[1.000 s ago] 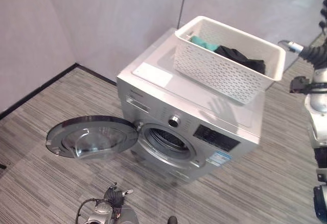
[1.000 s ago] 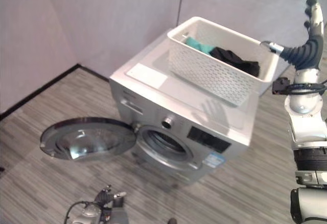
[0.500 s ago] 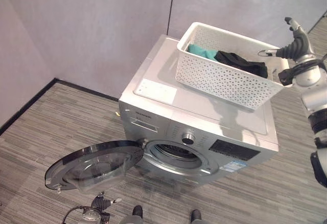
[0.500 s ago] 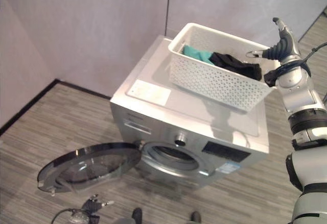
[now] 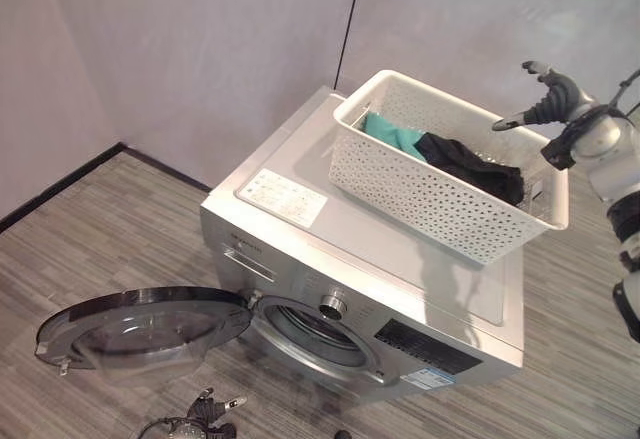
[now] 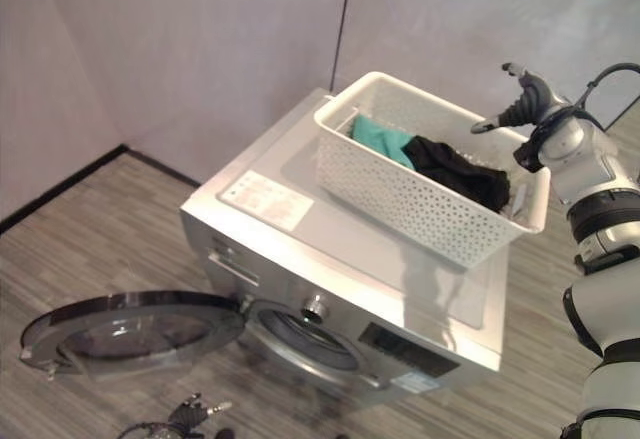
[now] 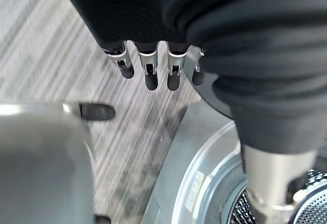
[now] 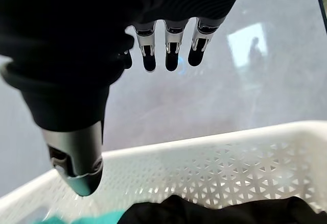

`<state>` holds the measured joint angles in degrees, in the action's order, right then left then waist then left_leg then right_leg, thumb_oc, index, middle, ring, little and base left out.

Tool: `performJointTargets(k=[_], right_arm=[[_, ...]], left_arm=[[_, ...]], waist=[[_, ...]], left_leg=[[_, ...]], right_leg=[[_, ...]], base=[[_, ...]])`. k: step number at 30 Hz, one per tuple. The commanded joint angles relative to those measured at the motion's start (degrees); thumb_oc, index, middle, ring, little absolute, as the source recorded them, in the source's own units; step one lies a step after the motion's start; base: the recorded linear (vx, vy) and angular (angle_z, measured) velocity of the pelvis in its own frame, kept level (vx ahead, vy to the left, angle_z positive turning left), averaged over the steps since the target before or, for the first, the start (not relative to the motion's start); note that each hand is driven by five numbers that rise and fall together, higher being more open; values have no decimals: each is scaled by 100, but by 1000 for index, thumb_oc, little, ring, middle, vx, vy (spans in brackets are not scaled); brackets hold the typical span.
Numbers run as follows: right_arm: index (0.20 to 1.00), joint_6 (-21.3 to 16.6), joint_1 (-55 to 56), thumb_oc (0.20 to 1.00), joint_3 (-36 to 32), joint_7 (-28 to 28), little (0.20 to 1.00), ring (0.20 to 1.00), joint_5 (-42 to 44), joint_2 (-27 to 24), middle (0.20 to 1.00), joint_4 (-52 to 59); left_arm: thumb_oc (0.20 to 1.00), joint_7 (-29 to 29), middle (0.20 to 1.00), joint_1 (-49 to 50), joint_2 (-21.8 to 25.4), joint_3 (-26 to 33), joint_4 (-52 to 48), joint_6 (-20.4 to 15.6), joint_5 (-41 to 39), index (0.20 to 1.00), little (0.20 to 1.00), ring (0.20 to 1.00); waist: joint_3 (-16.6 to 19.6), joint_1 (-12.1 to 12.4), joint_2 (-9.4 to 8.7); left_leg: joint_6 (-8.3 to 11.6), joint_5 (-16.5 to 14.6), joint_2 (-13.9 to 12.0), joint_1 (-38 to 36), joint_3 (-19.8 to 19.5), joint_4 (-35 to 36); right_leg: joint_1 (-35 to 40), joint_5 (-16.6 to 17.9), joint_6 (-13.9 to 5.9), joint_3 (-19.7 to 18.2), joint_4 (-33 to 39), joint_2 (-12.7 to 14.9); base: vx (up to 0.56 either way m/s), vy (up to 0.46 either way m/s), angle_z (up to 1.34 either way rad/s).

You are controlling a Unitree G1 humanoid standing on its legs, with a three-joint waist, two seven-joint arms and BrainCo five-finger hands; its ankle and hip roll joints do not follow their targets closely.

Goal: Grab the laundry basket,head to the washer,open it,put in the laundry and shut it.

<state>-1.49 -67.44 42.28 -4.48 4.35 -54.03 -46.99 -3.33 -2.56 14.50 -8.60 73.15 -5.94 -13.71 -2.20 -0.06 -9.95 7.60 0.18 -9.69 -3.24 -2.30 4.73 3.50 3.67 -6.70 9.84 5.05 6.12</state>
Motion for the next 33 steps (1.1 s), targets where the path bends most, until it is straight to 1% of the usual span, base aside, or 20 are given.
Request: performJointTargets(k=[1, 3, 4, 5, 6, 7, 9, 12, 13, 14, 15, 16, 17, 18, 22, 24, 26, 33], right_arm=[[1000, -157, -559, 1000, 368, -182, 1000, 1000, 159, -557, 1000, 413], [1000, -256, -440, 1000, 507, -352, 1000, 1000, 250, -824, 1000, 878], [1000, -254, -436, 1000, 504, -352, 1000, 1000, 250, -828, 1000, 882], [1000, -343, -273, 1000, 601, -491, 1000, 1000, 300, -1121, 1000, 1271], [1000, -343, -272, 1000, 600, -491, 1000, 1000, 299, -1122, 1000, 1272], [1000, -410, -82, 1000, 617, -617, 1000, 1000, 376, -1367, 1000, 1561], [1000, -445, 82, 1000, 633, -708, 1000, 1000, 389, -1477, 1000, 1616], [1000, -443, 159, 1000, 655, -747, 1000, 1000, 311, -1479, 1000, 1467], [1000, -401, 161, 1000, 673, -781, 1000, 1000, 133, -1352, 1000, 1175], [1000, -403, 155, 1000, 678, -780, 1000, 1000, 133, -1349, 1000, 1171], [1000, -359, 129, 1000, 697, -807, 1000, 1000, -42, -1175, 1000, 889], [1000, -322, 101, 1000, 698, -793, 1000, 1000, -148, -1064, 1000, 680], [1000, -322, 101, 1000, 699, -793, 1000, 1000, -148, -1064, 1000, 680], [1000, -272, 18, 1000, 690, -774, 1000, 1000, -322, -853, 1000, 305], [1000, -191, -94, 1000, 580, -714, 1000, 1000, -509, -496, 1000, -234], [1000, -185, -83, 1000, 518, -684, 1000, 1000, -480, -437, 1000, -303], [1000, -172, -44, 1000, 400, -666, 1000, 1000, -399, -361, 1000, -653], [1000, -97, -105, 1000, 395, -716, 1000, 1000, -543, -156, 1000, -1223]], left_arm=[[1000, 97, 1000, -39, 54, -64, 362, -46, -278, 1000, 1000, 1000], [1000, 153, 1000, 10, 61, 40, 420, -40, -277, 1000, 1000, 1000], [1000, 154, 1000, 10, 61, 38, 420, -40, -277, 1000, 1000, 1000], [1000, 189, 1000, 50, 78, 114, 447, -37, -247, 1000, 1000, 1000], [1000, 189, 1000, 50, 79, 113, 447, -37, -247, 1000, 1000, 1000], [1000, 219, 1000, 63, 87, 160, 459, -42, -204, 1000, 1000, 1000], [1000, 269, 1000, 92, 64, 155, 465, -51, -145, 1000, 1000, 1000], [1000, 290, 1000, 113, 44, 130, 445, -55, -113, 1000, 1000, 1000], [1000, 316, 1000, 149, 34, 108, 448, -56, -77, 1000, 1000, 1000], [1000, 316, 1000, 150, 33, 110, 448, -56, -76, 1000, 1000, 1000], [1000, 324, 1000, 162, 24, 91, 459, -47, -55, 1000, 1000, 1000], [1000, 324, 1000, 157, 33, 84, 480, -38, -38, 1000, 1000, 1000], [1000, 324, 1000, 157, 33, 84, 480, -38, -38, 1000, 1000, 1000], [1000, 327, 1000, 158, 35, 66, 499, -21, -11, 1000, 1000, 1000], [1000, 311, 1000, 155, 44, 31, 531, 3, 10, 1000, 1000, 1000], [1000, 304, 1000, 159, 43, 37, 533, 4, -2, 1000, 1000, 1000], [1000, 290, 1000, 187, 53, 28, 564, 7, 10, 1000, 1000, 1000], [1000, 361, 1000, 197, 70, -19, 698, 69, 58, 1000, 1000, 1000]], waist=[[220, 146, -114], [246, 107, -129], [244, 113, -128], [263, 85, -143], [263, 86, -143], [265, 69, -154], [270, 75, -147], [274, 92, -125], [280, 125, -93], [280, 125, -93], [275, 158, -63], [273, 168, -48], [273, 168, -48], [259, 192, -21], [213, 235, 24], [208, 242, 31], [194, 290, 51], [161, 364, 57]], left_leg=[[9, -269, -296, -67, 215, -366], [16, -267, -316, -138, 274, -300], [16, -266, -317, -144, 279, -297], [28, -257, -348, -206, 335, -228], [28, -257, -348, -207, 336, -227], [37, -252, -344, -249, 364, -182], [39, -250, -337, -270, 382, -146], [35, -253, -321, -296, 406, -112], [28, -254, -301, -308, 438, -78], [27, -253, -301, -310, 440, -76], [17, -255, -276, -315, 447, -53], [16, -254, -262, -304, 449, -49], [16, -254, -261, -304, 449, -49], [8, -256, -240, -295, 438, -47], [-10, -251, -206, -242, 372, -70], [-15, -253, -200, -230, 349, -80], [-12, -236, -204, -169, 293, -100], [18, -194, -236, -34, 170, -141]], right_leg=[[-385, -86, -319, -136, -555, 478], [-385, -91, -324, -190, -555, 463], [-383, -91, -324, -193, -555, 461], [-375, -91, -334, -212, -541, 456], [-374, -91, -334, -213, -541, 456], [-360, -93, -343, -223, -519, 454], [-348, -87, -356, -216, -490, 467], [-338, -62, -369, -227, -438, 486], [-342, -30, -388, -222, -391, 509], [-342, -29, -388, -225, -390, 509], [-344, -6, -396, -231, -363, 531], [-347, -9, -402, -228, -365, 545], [-347, -9, -402, -228, -365, 545], [-348, -12, -401, -221, -382, 565], [-370, -64, -384, -207, -459, 585], [-368, -71, -377, -201, -467, 585], [-369, -105, -365, -138, -474, 584], [-371, -196, -311, -41, -527, 545]], base=[[25, 25, -26], [16, 20, -21], [14, 22, -26], [7, 15, -20], [9, 29, -11], [3, 23, -8], [0, 31, -4], [-4, 30, -9], [1, 26, -8], [4, 47, -5], [10, 32, -3], [10, 32, -6], [19, 30, -8], [21, 21, -7], [8, 6, -1], [16, -2, 1], [41, -19, 11], [35, -16, 13]])
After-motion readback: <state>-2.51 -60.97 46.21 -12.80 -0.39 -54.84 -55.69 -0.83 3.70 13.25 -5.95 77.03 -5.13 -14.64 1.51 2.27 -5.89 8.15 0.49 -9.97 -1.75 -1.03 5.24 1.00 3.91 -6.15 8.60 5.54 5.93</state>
